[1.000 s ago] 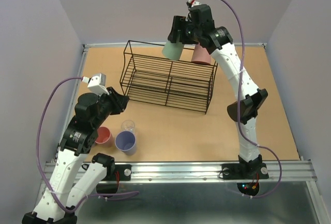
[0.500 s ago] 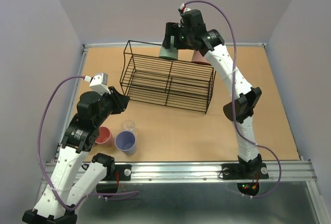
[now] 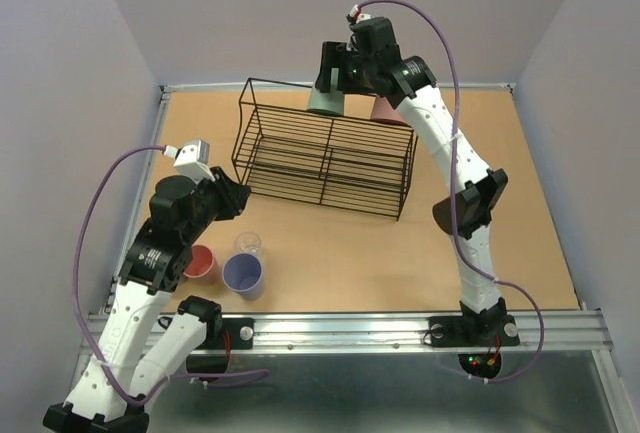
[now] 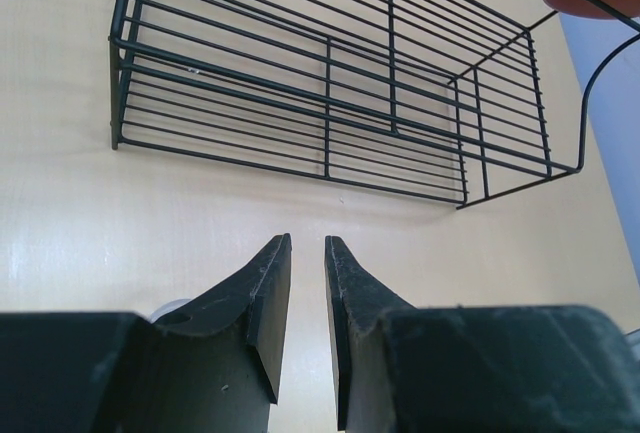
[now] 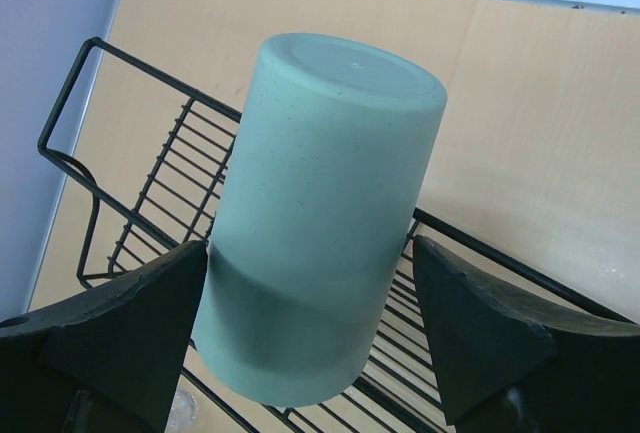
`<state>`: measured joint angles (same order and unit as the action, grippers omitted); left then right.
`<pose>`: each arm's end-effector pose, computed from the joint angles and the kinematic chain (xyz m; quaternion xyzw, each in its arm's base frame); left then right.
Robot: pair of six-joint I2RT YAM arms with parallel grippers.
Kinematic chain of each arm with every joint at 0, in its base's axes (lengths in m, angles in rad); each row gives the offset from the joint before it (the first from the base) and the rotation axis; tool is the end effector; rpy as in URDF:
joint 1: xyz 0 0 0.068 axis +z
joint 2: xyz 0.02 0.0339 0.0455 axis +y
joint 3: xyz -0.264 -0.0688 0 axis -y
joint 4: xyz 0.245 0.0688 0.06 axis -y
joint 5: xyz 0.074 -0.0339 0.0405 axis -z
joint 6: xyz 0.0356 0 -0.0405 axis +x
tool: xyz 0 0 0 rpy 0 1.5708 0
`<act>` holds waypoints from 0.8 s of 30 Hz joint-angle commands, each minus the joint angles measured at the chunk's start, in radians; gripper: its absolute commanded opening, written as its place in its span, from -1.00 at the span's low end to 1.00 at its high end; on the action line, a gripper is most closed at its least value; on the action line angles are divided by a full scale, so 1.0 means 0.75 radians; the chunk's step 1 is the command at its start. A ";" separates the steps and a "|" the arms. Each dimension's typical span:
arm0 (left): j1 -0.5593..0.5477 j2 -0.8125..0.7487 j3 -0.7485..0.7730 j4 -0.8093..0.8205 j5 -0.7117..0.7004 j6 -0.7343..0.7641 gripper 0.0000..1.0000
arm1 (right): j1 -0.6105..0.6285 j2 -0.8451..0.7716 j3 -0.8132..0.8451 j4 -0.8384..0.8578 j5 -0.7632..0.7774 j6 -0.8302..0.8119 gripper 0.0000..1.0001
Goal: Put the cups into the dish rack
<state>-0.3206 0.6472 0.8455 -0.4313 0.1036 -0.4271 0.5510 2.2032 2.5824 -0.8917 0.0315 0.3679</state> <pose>0.1357 -0.0489 0.3545 -0.0096 0.7841 -0.2640 0.5617 0.4069 0.2487 0.4191 -0.0710 0.8602 0.2116 0.4584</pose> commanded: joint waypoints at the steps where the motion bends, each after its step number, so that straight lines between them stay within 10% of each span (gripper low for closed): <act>1: -0.002 0.010 0.028 0.033 -0.019 0.021 -0.38 | 0.012 -0.144 -0.003 0.041 0.066 -0.036 0.76; 24: -0.016 0.211 0.038 -0.521 0.105 -0.105 -0.11 | 0.226 -0.865 -0.751 0.338 -0.079 0.078 0.77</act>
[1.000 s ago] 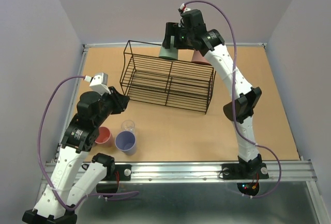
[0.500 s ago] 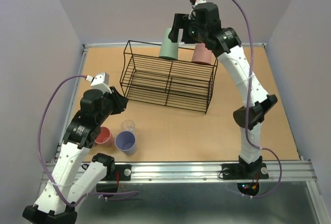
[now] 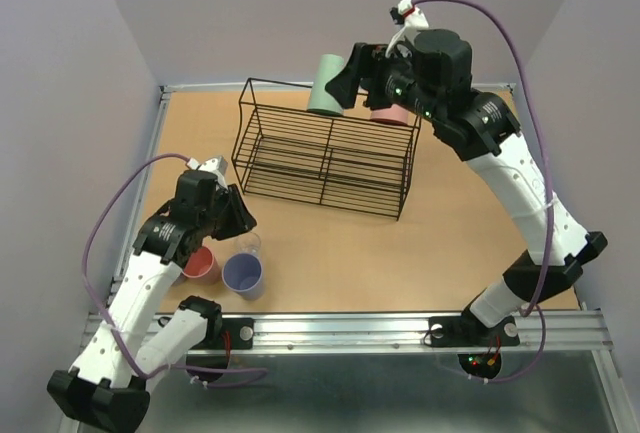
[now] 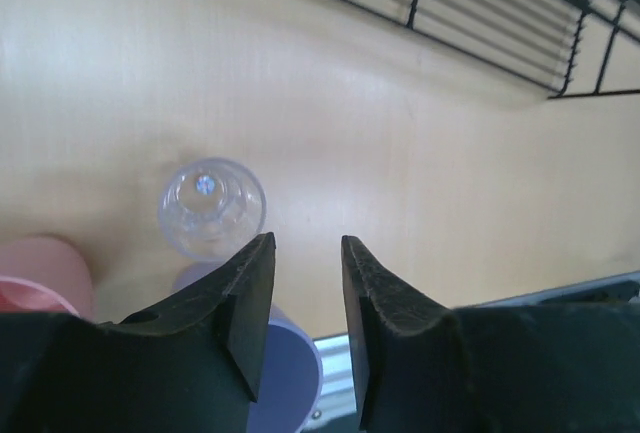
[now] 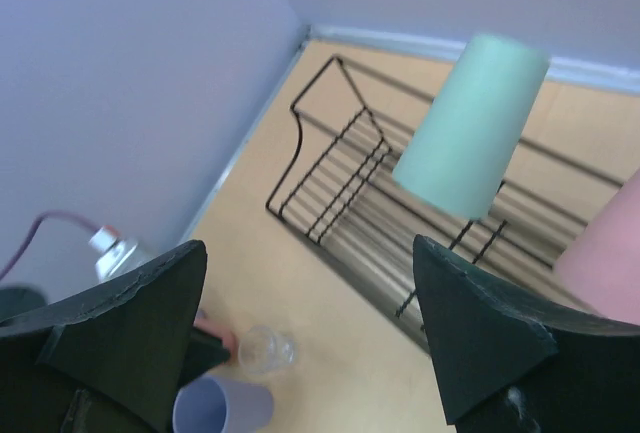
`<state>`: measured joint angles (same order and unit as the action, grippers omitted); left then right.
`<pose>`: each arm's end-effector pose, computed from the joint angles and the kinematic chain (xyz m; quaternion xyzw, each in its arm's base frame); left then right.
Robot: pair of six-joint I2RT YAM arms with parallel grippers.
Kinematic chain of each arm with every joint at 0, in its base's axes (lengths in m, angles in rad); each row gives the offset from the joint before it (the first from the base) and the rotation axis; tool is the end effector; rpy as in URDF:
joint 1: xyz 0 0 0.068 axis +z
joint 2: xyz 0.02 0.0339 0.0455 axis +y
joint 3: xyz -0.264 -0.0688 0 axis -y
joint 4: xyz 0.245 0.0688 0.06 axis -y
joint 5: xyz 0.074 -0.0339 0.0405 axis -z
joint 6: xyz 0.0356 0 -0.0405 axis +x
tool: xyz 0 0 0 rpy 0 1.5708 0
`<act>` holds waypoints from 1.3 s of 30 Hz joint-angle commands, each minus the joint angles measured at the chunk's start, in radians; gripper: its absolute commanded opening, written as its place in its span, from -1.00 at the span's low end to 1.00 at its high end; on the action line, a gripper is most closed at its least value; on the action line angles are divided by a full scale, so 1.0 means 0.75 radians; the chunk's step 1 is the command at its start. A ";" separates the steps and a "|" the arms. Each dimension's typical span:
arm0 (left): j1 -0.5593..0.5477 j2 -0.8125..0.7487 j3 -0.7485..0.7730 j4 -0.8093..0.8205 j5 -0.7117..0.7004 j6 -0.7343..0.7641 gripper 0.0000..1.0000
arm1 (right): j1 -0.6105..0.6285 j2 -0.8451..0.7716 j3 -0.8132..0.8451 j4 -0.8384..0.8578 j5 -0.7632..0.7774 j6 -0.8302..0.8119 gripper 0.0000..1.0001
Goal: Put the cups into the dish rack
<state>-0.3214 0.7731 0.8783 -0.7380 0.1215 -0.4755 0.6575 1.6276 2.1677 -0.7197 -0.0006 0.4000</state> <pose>0.1472 -0.0535 0.3186 -0.0412 0.8898 -0.2250 0.3948 0.2549 0.1969 0.5349 -0.0988 0.7613 0.3235 0.5532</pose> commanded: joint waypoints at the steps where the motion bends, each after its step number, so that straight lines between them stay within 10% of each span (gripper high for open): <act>1: -0.021 0.045 0.003 -0.131 0.075 -0.051 -0.08 | 0.103 -0.120 -0.239 0.131 -0.040 0.047 0.77; 18: 0.052 0.072 0.295 -0.317 -0.612 -0.151 0.54 | 0.700 -0.062 -0.733 0.088 -0.075 0.262 0.75; 39: 0.087 -0.139 0.248 -0.245 -0.524 -0.254 0.52 | 0.751 0.497 -0.438 0.074 -0.081 0.279 0.31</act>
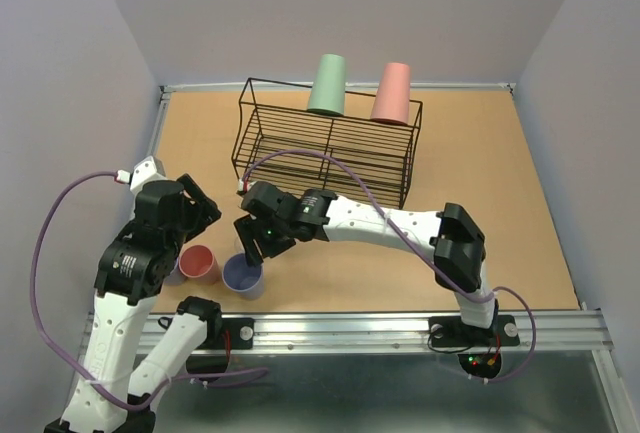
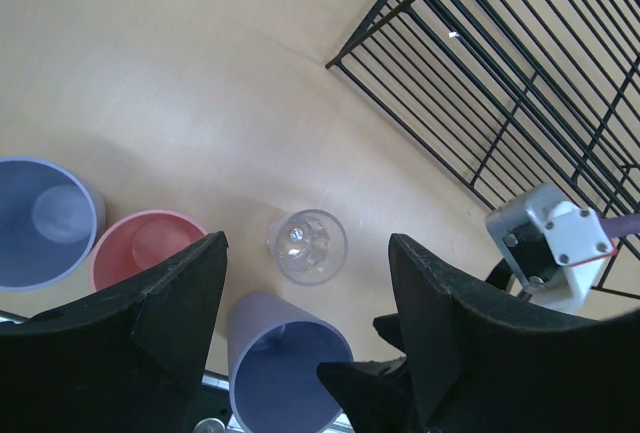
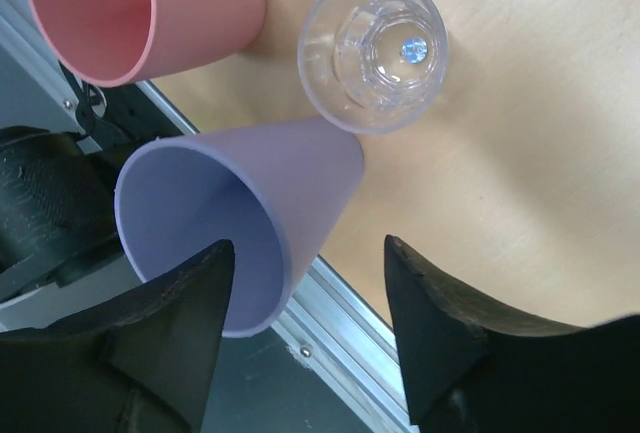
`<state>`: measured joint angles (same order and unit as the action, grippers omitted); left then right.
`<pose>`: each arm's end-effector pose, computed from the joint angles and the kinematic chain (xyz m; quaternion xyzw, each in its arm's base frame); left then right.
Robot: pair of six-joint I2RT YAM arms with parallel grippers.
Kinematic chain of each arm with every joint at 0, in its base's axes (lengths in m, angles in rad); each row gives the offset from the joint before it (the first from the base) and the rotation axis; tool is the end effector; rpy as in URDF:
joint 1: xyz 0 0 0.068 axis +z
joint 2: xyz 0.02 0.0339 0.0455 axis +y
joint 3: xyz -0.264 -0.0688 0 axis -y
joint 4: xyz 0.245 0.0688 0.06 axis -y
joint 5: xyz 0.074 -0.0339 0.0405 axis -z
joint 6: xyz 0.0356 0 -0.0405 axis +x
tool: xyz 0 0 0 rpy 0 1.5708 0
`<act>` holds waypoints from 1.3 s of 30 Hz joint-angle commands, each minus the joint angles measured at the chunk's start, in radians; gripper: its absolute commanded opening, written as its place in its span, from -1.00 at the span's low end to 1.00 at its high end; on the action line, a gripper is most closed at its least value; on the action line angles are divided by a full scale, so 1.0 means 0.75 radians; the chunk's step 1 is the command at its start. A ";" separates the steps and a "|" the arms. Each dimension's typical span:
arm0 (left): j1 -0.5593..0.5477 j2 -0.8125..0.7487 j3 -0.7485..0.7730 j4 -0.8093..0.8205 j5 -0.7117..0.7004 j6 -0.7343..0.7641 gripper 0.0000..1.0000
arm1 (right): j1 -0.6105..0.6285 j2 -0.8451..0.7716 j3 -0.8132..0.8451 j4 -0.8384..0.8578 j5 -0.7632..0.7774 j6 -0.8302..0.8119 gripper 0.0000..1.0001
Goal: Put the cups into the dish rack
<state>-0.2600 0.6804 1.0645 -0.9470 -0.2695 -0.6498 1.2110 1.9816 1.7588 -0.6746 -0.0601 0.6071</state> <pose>0.1098 -0.0194 0.3692 -0.2317 0.8388 -0.1046 0.4815 0.1550 0.4181 0.2743 -0.2900 0.8978 0.2779 0.1805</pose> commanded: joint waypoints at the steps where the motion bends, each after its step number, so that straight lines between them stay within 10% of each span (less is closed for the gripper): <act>1: 0.005 -0.015 -0.002 0.033 -0.003 -0.019 0.52 | 0.017 0.035 0.117 0.012 -0.002 0.000 0.22; 14: 0.003 -0.026 -0.006 0.050 -0.023 0.018 0.51 | 0.067 0.119 0.187 -0.113 0.112 -0.004 -0.99; 28: 0.003 -0.028 0.153 0.097 0.063 0.073 0.51 | -0.064 -0.265 0.291 -0.407 0.548 0.039 -0.99; 30: 0.005 -0.005 0.247 0.117 0.120 0.073 0.97 | -0.103 -0.349 0.363 -0.397 0.520 0.047 -0.99; 39: 0.003 0.150 0.550 0.372 0.443 0.046 0.97 | -0.256 -0.705 0.263 0.075 0.360 0.004 -0.99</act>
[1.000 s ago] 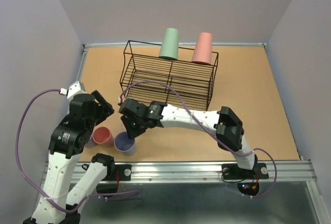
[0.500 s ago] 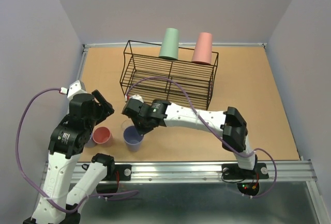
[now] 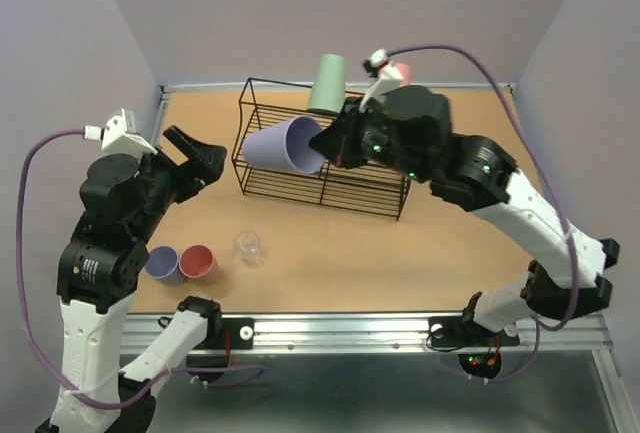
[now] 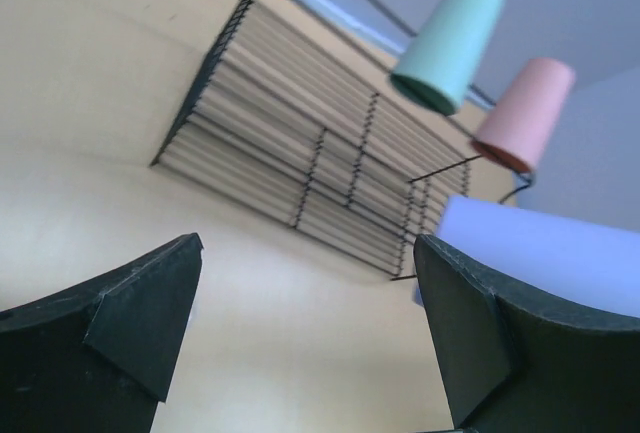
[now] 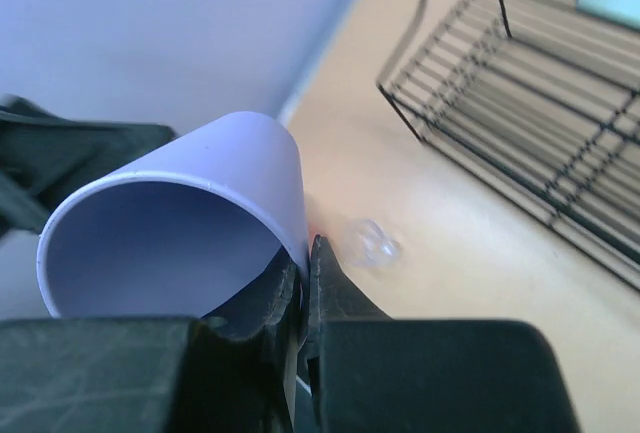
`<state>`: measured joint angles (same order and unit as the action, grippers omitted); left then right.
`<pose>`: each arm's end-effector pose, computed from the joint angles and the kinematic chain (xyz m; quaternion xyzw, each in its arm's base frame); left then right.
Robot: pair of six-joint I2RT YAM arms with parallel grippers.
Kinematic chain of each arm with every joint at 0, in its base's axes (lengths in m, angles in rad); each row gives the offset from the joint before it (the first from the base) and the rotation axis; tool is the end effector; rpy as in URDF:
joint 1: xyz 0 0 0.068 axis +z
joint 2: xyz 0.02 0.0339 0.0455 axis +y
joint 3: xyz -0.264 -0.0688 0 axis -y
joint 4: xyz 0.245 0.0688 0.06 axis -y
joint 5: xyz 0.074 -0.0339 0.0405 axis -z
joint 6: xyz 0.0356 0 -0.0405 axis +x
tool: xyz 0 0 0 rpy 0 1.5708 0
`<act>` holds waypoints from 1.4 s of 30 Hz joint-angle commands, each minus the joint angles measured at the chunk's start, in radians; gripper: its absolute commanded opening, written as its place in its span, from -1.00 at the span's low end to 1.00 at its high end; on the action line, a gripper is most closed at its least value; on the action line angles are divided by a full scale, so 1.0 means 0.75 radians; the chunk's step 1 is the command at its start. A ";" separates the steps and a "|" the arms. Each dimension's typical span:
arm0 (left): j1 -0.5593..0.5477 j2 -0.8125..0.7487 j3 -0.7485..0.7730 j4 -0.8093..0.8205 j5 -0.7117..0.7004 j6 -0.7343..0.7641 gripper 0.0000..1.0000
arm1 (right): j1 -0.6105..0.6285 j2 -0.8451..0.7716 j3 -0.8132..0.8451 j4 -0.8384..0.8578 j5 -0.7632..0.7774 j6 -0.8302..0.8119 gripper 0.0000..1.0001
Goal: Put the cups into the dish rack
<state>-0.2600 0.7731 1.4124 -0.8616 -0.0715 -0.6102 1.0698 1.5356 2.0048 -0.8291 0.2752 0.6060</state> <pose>0.0960 -0.0229 0.4680 -0.1580 0.7649 -0.2377 0.5775 0.1542 0.2615 0.5035 -0.1112 0.8106 0.3435 0.4610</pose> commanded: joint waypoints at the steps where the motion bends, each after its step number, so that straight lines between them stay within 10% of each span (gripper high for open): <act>1: 0.005 0.027 0.090 0.295 0.183 -0.023 0.97 | -0.083 -0.137 -0.084 0.318 -0.091 0.022 -0.99; 6: 0.005 -0.010 -0.015 0.753 0.502 -0.221 0.97 | -0.099 -0.270 -0.280 0.665 -0.093 0.161 -0.99; 13: 0.003 -0.116 -0.506 1.966 0.799 -0.935 0.97 | -0.099 -0.415 -0.589 1.181 -0.115 0.339 -0.99; 42: 0.003 0.014 -0.537 2.209 0.682 -0.933 0.93 | -0.097 -0.315 -0.929 1.780 -0.318 0.699 -0.99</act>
<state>-0.2543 0.7719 0.9466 0.7612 0.4404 -1.3579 0.9897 1.2865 1.3258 0.4263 0.0734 1.1057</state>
